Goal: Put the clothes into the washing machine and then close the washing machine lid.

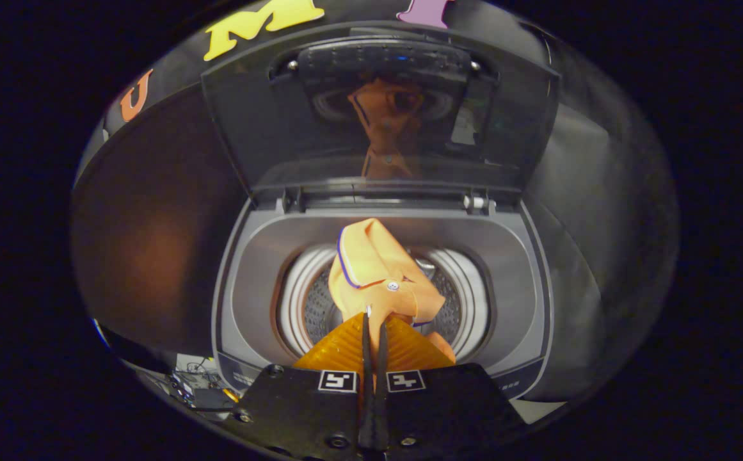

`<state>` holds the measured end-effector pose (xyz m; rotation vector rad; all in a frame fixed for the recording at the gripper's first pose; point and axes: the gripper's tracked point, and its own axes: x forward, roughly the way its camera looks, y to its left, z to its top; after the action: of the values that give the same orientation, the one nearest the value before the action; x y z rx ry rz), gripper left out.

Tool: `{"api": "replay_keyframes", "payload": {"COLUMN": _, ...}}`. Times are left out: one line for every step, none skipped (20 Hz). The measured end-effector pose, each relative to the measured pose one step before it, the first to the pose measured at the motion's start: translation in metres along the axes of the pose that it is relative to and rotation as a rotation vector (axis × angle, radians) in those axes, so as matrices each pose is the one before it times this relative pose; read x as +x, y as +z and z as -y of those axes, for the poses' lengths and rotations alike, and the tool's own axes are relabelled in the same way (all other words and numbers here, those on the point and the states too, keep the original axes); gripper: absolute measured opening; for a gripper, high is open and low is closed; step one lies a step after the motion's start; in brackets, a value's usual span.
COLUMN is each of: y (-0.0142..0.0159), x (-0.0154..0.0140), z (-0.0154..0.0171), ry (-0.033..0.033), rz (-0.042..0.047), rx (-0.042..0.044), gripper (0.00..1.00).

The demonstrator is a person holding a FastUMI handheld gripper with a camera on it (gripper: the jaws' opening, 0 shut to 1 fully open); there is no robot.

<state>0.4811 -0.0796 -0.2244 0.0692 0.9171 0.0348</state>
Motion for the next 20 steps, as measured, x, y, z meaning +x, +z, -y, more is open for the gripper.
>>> {"api": "replay_keyframes", "payload": {"y": -0.00526, "x": 0.00165, "z": 0.0007, "ry": 0.00402, "rz": -0.01288, "rx": 0.00699, "gripper": 0.04}}
{"api": "replay_keyframes", "payload": {"y": -0.00212, "x": 0.00024, "z": 0.00143, "ry": 0.00026, "rz": -0.00785, "rx": 0.00683, "gripper": 0.04}}
{"api": "replay_keyframes", "payload": {"y": -0.00124, "x": -0.00024, "z": 0.00197, "ry": 0.00125, "rz": -0.00404, "rx": 0.00546, "gripper": 0.04}}
{"api": "replay_keyframes", "payload": {"y": -0.00029, "x": -0.00158, "z": -0.00061, "ry": 0.00564, "rz": -0.00165, "rx": 0.00161, "gripper": 0.04}}
{"api": "replay_keyframes", "payload": {"y": -0.00038, "x": -0.00243, "z": 0.0003, "ry": 0.00017, "rz": 0.00203, "rx": -0.00632, "gripper": 0.04}}
{"api": "replay_keyframes", "payload": {"y": 0.00039, "x": -0.00174, "z": 0.00067, "ry": -0.0054, "rz": 0.00221, "rx": -0.01254, "gripper": 0.04}}
{"api": "replay_keyframes", "payload": {"y": 0.00062, "x": -0.00135, "z": 0.00031, "ry": -0.00545, "rz": 0.00074, "rx": -0.00806, "gripper": 0.04}}
{"api": "replay_keyframes", "payload": {"y": -0.00062, "x": -0.00083, "z": -0.00046, "ry": -0.00241, "rz": -0.00061, "rx": -0.00352, "gripper": 0.05}}
{"api": "replay_keyframes", "payload": {"y": -0.00103, "x": -0.00171, "z": 0.00003, "ry": -0.00057, "rz": -0.00458, "rx": 0.00503, "gripper": 0.05}}
{"api": "replay_keyframes", "payload": {"y": -0.001, "x": -0.00084, "z": -0.00115, "ry": 0.00202, "rz": -0.00099, "rx": 0.00937, "gripper": 0.06}}
{"api": "replay_keyframes", "payload": {"y": -0.00137, "x": -0.00128, "z": 0.00146, "ry": -0.00334, "rz": -0.00192, "rx": 0.00685, "gripper": 0.06}}
{"api": "replay_keyframes", "payload": {"y": -0.00026, "x": -0.00029, "z": 0.00007, "ry": -0.00009, "rz": 0.00019, "rx": 0.00539, "gripper": 0.06}}
{"api": "replay_keyframes", "payload": {"y": -0.00303, "x": -0.00196, "z": -0.0011, "ry": 0.00658, "rz": -0.00281, "rx": 0.00094, "gripper": 0.06}}
{"api": "replay_keyframes", "payload": {"y": 0.0013, "x": -0.00078, "z": -0.00079, "ry": 0.00432, "rz": 0.0063, "rx": -0.0041, "gripper": 0.08}}
{"api": "replay_keyframes", "payload": {"y": 0.00135, "x": -0.00138, "z": 0.0007, "ry": 0.00255, "rz": 0.0093, "rx": -0.01143, "gripper": 0.09}}
{"api": "replay_keyframes", "payload": {"y": 0.00187, "x": -0.00125, "z": 0.00292, "ry": -0.01675, "rz": 0.00762, "rx": -0.01235, "gripper": 0.16}}
{"api": "replay_keyframes", "payload": {"y": 0.00112, "x": -0.00155, "z": 0.00192, "ry": -0.01125, "rz": 0.00413, "rx": -0.00907, "gripper": 0.33}}
{"api": "replay_keyframes", "payload": {"y": 0.0019, "x": -0.00245, "z": 0.00205, "ry": -0.00787, "rz": 0.00446, "rx": -0.00259, "gripper": 0.49}}
{"api": "replay_keyframes", "payload": {"y": -0.00094, "x": -0.00054, "z": 0.00137, "ry": -0.00389, "rz": 0.00543, "rx": 0.00469, "gripper": 0.66}}
{"api": "replay_keyframes", "payload": {"y": 0.00098, "x": -0.00119, "z": 0.00453, "ry": -0.01421, "rz": 0.00513, "rx": 0.00561, "gripper": 0.83}}
